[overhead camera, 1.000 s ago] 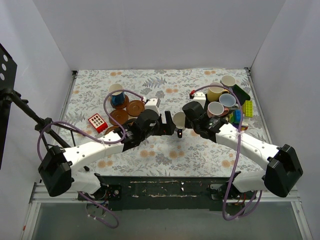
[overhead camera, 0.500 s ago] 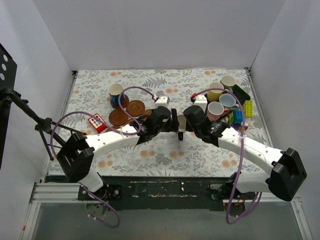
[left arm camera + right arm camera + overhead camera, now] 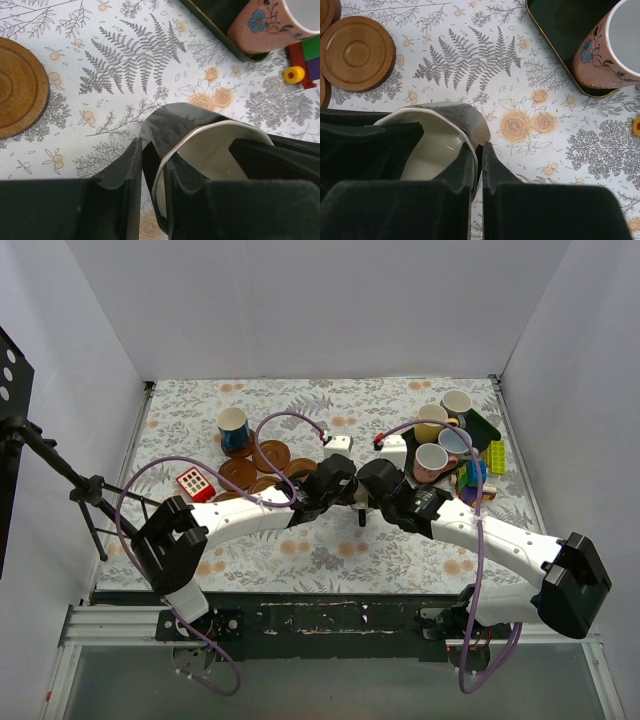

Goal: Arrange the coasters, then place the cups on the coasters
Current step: Place the cup on the coaster.

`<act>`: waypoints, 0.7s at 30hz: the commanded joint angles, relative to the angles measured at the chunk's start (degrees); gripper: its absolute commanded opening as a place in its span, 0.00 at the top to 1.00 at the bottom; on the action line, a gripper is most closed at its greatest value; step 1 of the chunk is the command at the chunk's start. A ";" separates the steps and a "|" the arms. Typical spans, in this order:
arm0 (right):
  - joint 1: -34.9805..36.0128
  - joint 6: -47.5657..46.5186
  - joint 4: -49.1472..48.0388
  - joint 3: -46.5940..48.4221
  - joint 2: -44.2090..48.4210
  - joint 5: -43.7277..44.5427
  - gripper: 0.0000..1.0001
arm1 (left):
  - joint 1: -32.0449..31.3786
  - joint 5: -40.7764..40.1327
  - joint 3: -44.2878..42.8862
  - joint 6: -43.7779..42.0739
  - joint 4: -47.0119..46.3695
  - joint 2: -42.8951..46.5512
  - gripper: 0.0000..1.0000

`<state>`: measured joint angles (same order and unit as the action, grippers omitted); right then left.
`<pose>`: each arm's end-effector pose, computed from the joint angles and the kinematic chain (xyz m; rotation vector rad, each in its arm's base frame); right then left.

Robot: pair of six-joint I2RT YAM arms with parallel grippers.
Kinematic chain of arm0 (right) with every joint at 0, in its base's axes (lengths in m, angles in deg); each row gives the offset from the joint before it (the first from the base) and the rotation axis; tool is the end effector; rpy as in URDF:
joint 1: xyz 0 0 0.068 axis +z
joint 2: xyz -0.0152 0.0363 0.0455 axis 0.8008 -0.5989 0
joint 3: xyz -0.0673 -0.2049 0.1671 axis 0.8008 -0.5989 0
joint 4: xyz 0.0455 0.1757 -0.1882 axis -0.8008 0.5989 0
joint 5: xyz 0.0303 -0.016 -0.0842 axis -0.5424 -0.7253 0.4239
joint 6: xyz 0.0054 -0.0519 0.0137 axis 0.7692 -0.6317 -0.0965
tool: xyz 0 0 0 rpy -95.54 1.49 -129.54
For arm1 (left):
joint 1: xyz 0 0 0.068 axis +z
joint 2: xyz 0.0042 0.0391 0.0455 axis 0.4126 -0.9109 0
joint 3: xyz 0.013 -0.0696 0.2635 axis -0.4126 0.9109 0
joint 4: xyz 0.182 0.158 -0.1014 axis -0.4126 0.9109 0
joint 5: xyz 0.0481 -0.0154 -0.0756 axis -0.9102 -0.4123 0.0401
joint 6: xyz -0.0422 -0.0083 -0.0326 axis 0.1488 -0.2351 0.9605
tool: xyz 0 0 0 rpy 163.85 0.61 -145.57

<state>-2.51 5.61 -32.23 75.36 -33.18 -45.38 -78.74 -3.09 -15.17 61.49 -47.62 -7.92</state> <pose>0.1871 0.1937 0.2721 -0.0030 2.1073 0.0890 0.2233 -0.2914 0.2399 -0.5435 2.2563 -0.8437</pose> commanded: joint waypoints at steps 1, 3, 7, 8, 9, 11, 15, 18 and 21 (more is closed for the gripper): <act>0.46 1.52 -3.59 1.54 0.81 3.51 0.99 | -0.30 -1.30 -2.22 -0.86 -0.11 0.66 0.96; 0.63 1.44 -3.51 1.54 0.64 3.86 0.99 | -0.39 -1.56 -2.39 -1.12 0.16 0.48 1.00; 0.72 2.05 -1.05 2.16 0.20 5.44 0.88 | -0.91 -3.05 -3.71 -2.62 1.74 -0.05 1.00; 0.81 2.22 -0.26 2.33 0.29 5.71 0.81 | -0.91 -3.58 -3.97 -2.62 2.18 -0.05 1.00; 0.89 2.49 0.18 2.33 0.46 5.79 0.74 | -1.00 -4.11 -4.58 -2.79 2.79 -0.05 1.00; 0.81 3.01 1.23 2.33 1.16 5.71 0.62 | -1.00 -5.34 -5.99 -3.40 4.28 -0.14 1.00; 0.81 2.76 2.12 1.81 3.97 4.74 0.47 | -0.91 -6.57 -10.91 -5.77 8.24 -1.63 1.00; 0.89 2.23 4.22 1.54 6.78 5.88 0.45 | -0.65 -7.10 -14.51 -8.24 11.05 -2.68 1.00; 0.81 1.18 6.25 1.37 10.99 6.41 0.45 | 1.19 -6.31 -15.67 -9.91 13.43 -2.60 1.00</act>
<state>-1.66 7.47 -28.52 75.56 -27.67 -42.26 -79.31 -7.88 -26.55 54.48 -35.51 -12.81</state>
